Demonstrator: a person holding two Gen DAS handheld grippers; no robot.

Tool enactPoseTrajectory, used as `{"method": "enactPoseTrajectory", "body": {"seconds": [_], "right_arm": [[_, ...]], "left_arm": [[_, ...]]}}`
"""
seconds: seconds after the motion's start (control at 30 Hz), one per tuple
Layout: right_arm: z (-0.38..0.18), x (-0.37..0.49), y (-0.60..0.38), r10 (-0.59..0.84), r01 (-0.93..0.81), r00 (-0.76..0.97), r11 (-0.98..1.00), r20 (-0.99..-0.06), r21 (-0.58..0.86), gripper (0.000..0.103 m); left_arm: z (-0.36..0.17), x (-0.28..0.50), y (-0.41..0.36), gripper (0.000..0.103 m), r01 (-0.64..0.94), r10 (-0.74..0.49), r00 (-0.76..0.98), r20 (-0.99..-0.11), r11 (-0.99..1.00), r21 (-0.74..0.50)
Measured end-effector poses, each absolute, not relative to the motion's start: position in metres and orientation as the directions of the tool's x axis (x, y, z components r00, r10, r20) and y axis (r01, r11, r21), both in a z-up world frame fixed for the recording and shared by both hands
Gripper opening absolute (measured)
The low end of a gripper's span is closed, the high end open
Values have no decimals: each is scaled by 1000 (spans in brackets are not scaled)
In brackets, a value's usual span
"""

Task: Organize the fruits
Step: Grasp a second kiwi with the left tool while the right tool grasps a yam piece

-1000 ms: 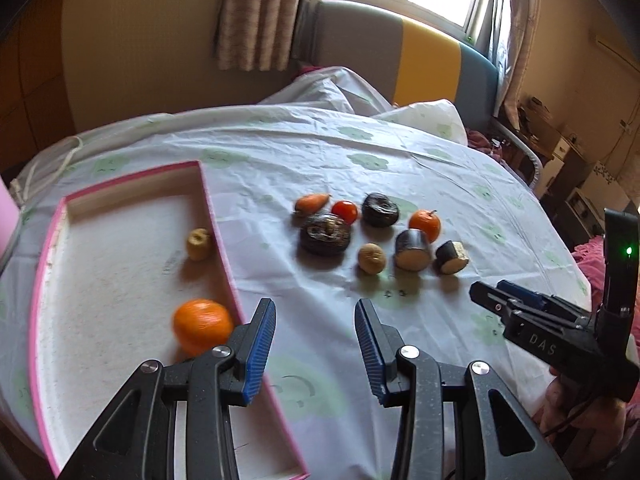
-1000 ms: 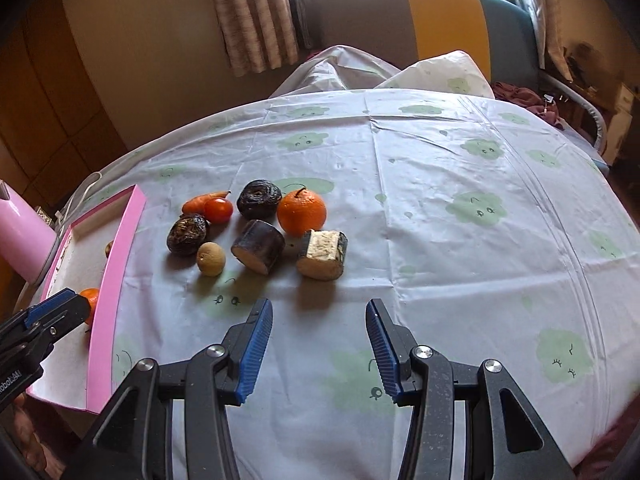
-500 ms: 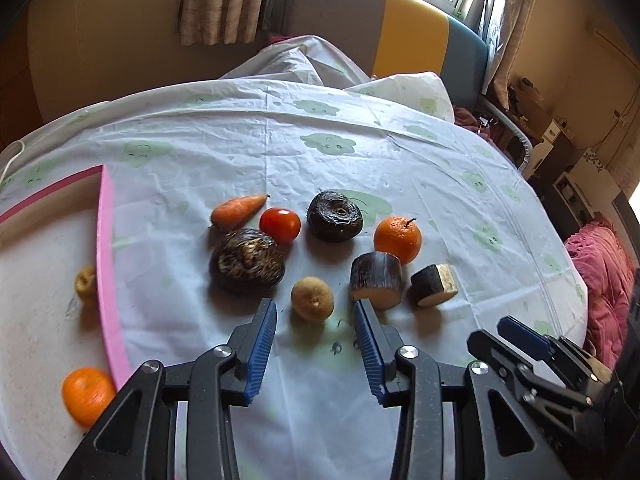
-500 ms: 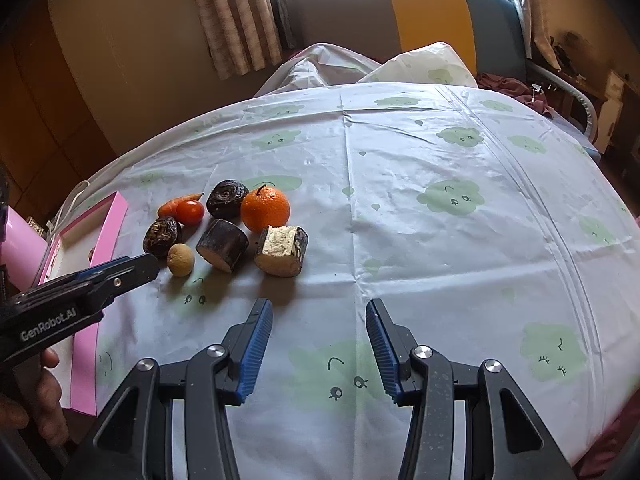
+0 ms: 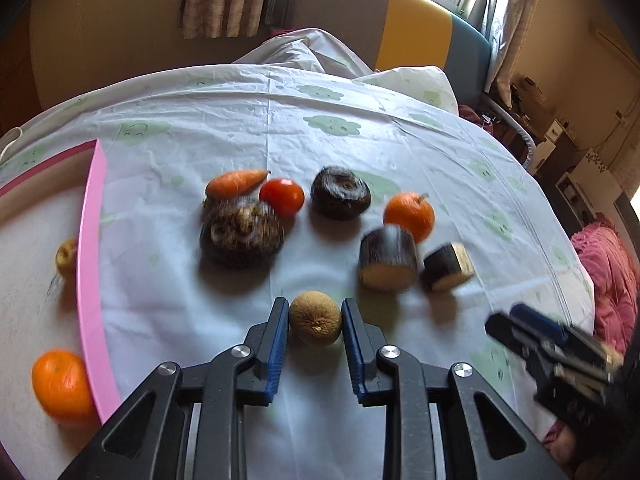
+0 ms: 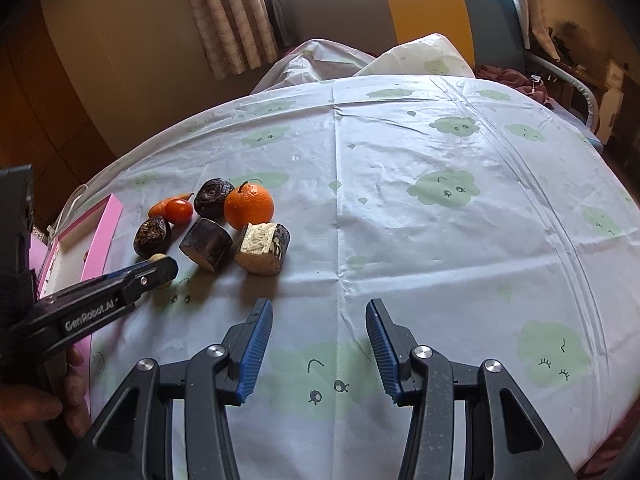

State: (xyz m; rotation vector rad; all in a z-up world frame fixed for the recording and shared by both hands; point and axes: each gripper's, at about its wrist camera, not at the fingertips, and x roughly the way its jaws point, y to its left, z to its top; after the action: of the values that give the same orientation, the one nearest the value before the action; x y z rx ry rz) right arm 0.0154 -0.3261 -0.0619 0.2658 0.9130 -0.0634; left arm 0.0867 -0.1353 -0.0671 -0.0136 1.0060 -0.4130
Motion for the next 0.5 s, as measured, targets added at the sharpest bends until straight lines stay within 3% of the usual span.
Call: {"method": "enactPoseTrajectory", "body": {"seconds": [0.5], "right_arm": [[-53,62,-308,159,104,600,956,-784,273,46]], "left_arm": [[-75,63,-136,26,368,-341,511,-789,916,-157]]}}
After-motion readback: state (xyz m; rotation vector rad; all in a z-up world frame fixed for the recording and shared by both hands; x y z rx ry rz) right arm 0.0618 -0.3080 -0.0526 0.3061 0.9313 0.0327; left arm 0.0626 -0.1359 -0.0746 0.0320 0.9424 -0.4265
